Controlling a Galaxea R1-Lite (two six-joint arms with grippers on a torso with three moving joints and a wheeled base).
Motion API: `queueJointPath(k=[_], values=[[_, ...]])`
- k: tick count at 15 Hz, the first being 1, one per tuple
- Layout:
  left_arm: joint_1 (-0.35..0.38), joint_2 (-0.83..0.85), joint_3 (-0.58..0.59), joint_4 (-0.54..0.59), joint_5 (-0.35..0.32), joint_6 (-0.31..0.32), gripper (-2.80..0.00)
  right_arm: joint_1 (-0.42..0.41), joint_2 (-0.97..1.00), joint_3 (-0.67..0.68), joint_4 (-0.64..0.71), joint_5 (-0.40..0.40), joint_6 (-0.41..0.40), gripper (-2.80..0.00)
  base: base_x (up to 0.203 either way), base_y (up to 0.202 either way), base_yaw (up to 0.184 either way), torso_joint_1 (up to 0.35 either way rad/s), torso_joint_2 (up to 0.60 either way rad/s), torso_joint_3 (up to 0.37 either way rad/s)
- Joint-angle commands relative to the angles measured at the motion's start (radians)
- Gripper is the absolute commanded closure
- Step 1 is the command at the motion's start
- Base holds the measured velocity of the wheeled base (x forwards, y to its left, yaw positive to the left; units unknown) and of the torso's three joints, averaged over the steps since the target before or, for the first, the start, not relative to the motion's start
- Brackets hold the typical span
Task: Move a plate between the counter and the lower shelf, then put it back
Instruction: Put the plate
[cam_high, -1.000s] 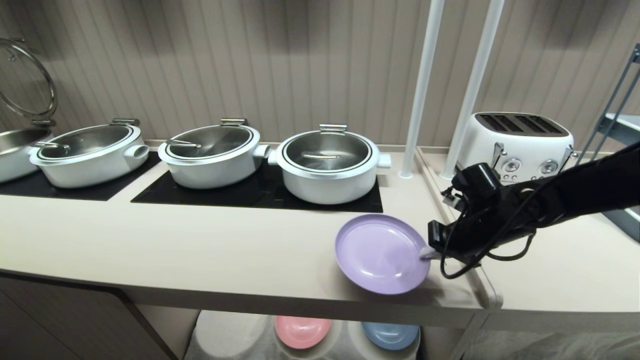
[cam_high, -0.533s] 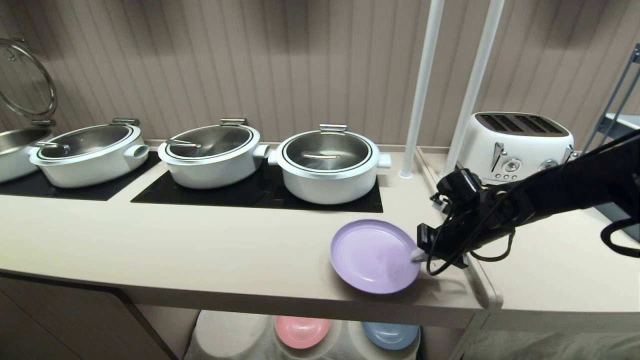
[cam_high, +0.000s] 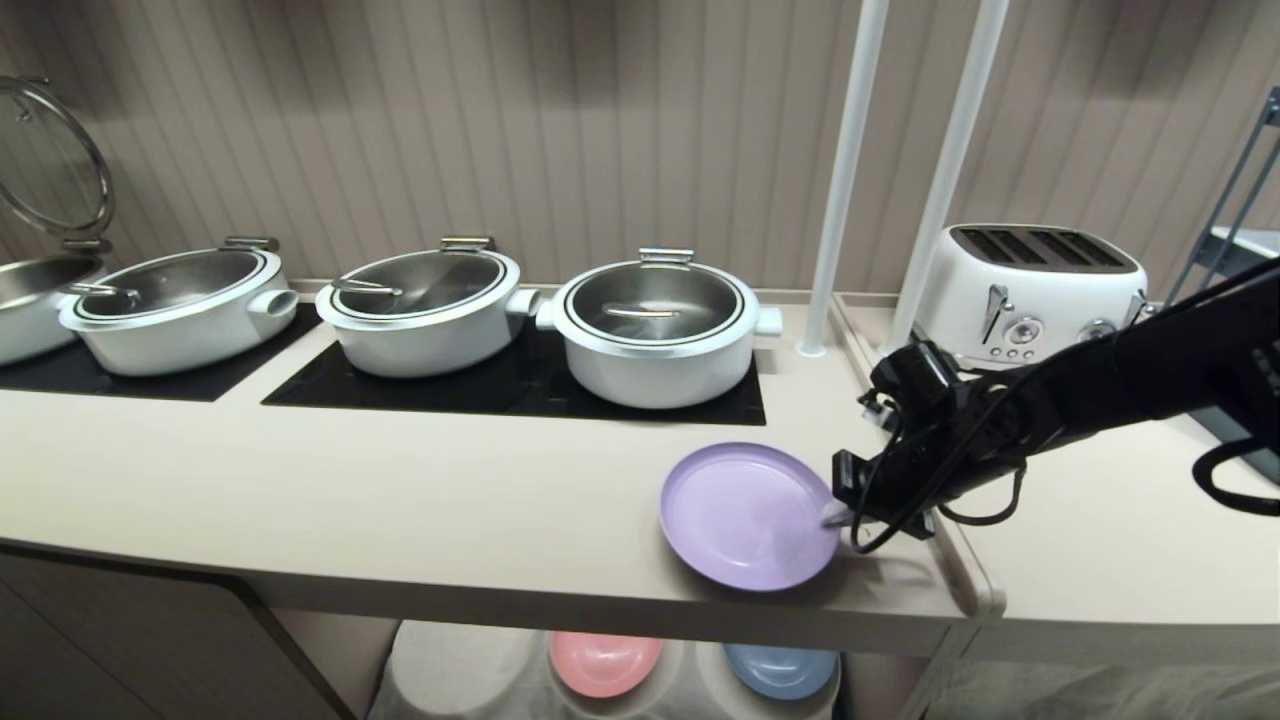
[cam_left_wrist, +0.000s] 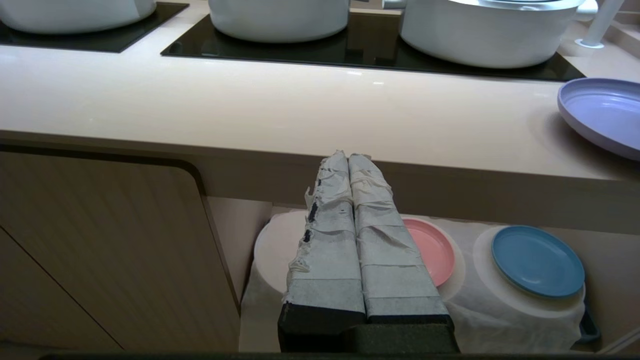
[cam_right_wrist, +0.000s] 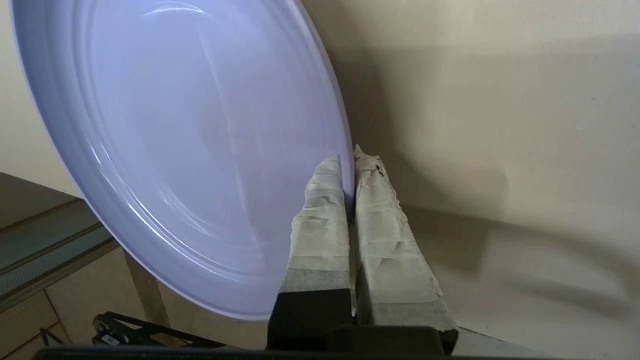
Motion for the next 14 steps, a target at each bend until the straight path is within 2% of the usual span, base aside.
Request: queueJointPath(k=[1,14], values=[[0.000,0.001,0.000,0.000,0.000,-0.001,0.00,-0.001,0.008,-0.002,-0.001,-0.007,0.003,0.00,0.000,0.000,0.000,0.000,0.00,0.000],[0.000,0.001,0.000,0.000,0.000,-0.001,0.00,-0.002,0.033,-0.036,0.003,-0.008,0.004,0.00,0.000,0.000,0.000,0.000,0.00,0.000]])
